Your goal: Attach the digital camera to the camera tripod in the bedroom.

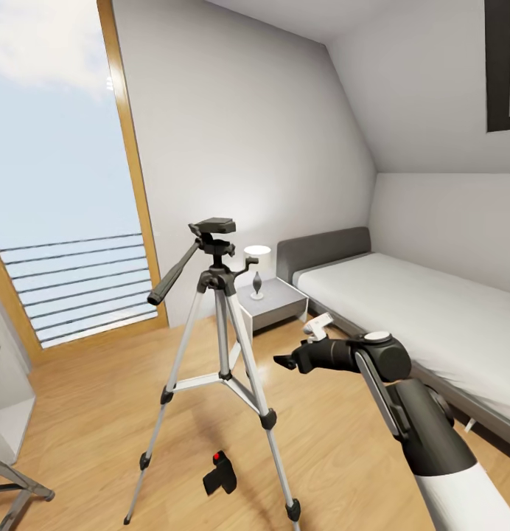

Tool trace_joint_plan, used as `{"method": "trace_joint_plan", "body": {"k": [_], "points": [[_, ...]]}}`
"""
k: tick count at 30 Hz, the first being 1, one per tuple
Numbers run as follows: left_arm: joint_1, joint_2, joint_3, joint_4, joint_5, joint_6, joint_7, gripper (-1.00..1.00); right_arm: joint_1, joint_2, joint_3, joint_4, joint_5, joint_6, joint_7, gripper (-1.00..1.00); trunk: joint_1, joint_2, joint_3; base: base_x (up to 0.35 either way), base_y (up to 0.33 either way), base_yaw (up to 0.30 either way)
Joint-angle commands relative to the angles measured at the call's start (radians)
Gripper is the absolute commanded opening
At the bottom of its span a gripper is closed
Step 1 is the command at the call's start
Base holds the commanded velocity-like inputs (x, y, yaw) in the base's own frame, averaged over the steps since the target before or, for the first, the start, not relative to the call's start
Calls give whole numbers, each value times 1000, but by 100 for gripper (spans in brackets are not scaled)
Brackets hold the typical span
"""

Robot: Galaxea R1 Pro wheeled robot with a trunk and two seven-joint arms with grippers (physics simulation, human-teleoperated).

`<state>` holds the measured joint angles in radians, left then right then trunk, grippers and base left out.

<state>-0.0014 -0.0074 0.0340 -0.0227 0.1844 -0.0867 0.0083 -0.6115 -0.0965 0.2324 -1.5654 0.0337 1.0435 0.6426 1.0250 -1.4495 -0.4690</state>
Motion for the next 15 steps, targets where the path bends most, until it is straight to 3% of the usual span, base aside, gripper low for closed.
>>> {"method": "trace_joint_plan", "body": {"k": [1, 9, 15], "points": [[0, 0, 3, 0, 4, -2, 1, 100, -1, -1, 7, -1, 4, 4, 6, 100, 0, -1, -1, 13, 0, 0], [0, 0, 2, 0, 4, -2, 1, 100, -1, 13, 70, -1, 4, 4, 13, 100, 0, -1, -1, 5, 0, 0], [0, 0, 1, 0, 4, -2, 1, 100, -1, 27, 90, -1, 3, 4, 21, 100, 0, -1, -1, 1, 0, 0]]}}
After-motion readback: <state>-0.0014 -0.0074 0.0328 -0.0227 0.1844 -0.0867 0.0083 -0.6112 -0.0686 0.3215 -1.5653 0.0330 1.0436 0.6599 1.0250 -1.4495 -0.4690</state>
